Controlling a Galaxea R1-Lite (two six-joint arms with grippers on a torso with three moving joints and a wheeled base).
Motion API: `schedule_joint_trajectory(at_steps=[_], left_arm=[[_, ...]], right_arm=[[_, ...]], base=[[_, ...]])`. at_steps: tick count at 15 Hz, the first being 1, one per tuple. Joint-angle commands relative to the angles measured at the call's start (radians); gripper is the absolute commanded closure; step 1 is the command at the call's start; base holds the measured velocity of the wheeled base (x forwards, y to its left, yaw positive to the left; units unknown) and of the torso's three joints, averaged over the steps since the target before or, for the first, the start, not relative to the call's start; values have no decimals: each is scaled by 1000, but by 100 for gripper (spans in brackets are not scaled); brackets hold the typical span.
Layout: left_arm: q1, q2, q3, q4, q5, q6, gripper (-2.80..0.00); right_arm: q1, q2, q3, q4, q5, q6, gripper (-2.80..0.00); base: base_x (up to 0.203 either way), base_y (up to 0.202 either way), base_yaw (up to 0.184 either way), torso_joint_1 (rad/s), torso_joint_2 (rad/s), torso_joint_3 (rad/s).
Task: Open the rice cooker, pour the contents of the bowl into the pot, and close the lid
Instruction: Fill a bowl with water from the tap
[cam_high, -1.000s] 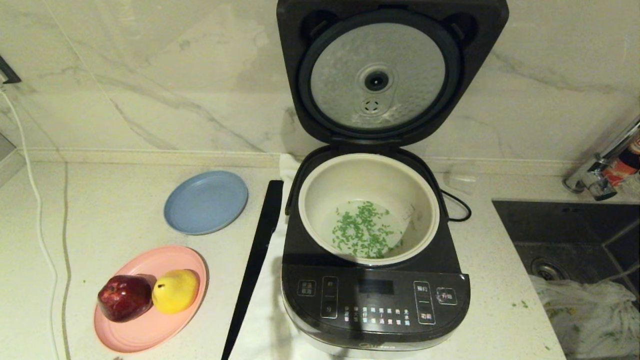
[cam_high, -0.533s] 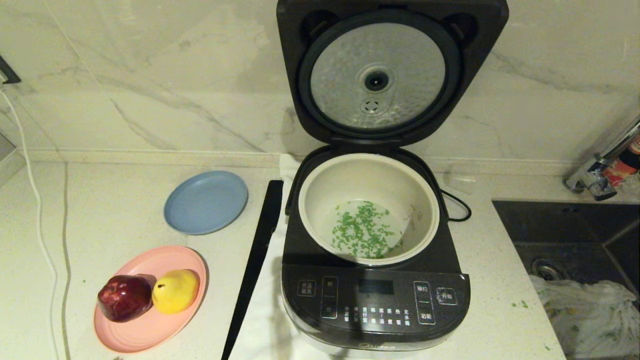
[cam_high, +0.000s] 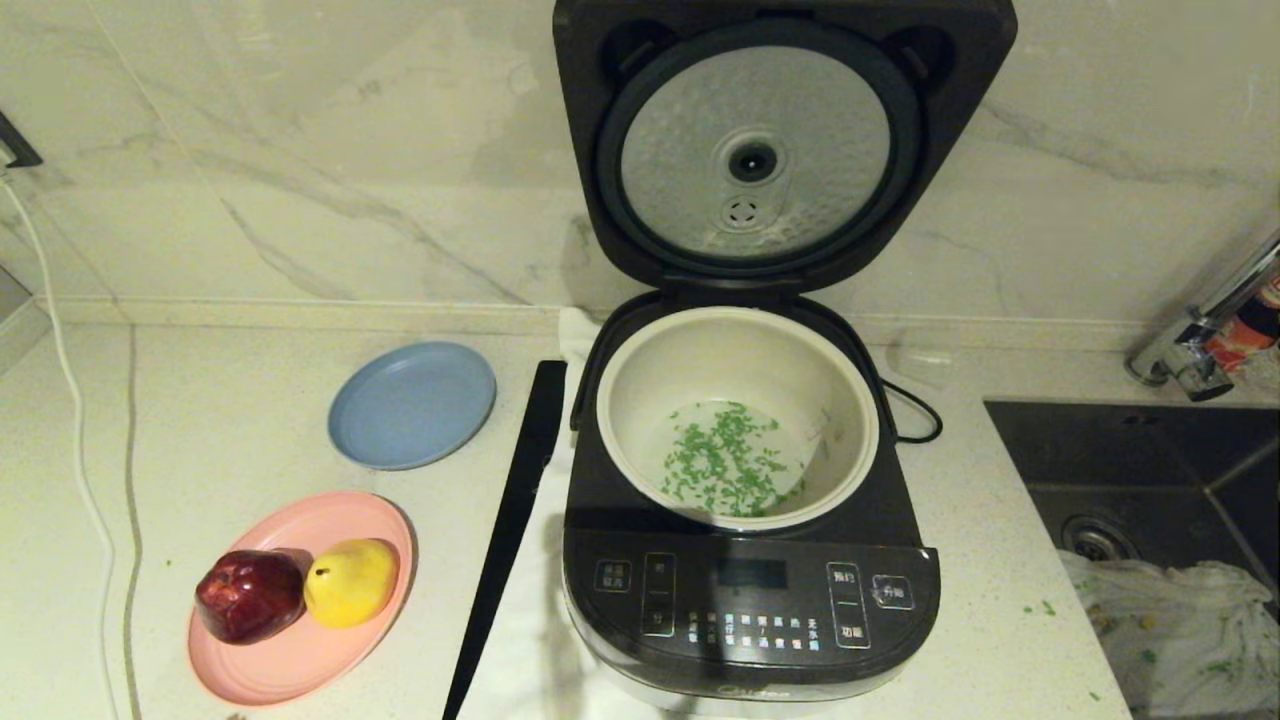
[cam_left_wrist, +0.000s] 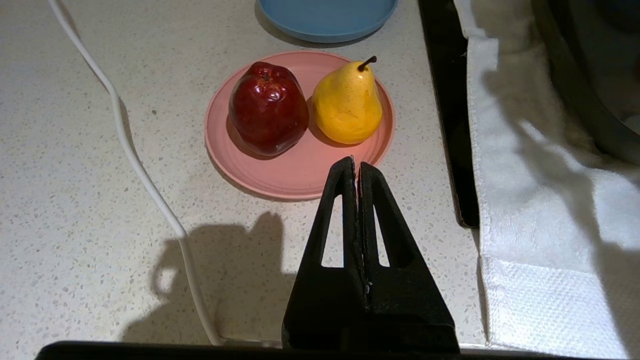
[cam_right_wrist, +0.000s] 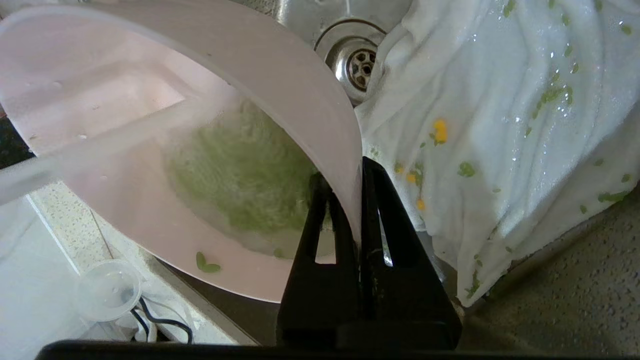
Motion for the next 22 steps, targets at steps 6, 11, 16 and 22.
schedule_joint_trajectory(at_steps=[6,11,16,22], left_arm=[[0,-1,0,0,-1,0,0],[0,-2,0,0,0,0,0],[0,-1,0,0,0,0,0],[0,-1,0,0,0,0,0]], right_arm=[[0,-14,3,73,1,0,0],[3,-82,56,171,-1,-55,0],[56,-297,249,232,-32,-164,0],[208,-581,432,261,-96,-214,0]], base=[[0,0,0,0,0,0],[0,0,0,0,0,0],[0,0,0,0,0,0],[0,0,0,0,0,0]])
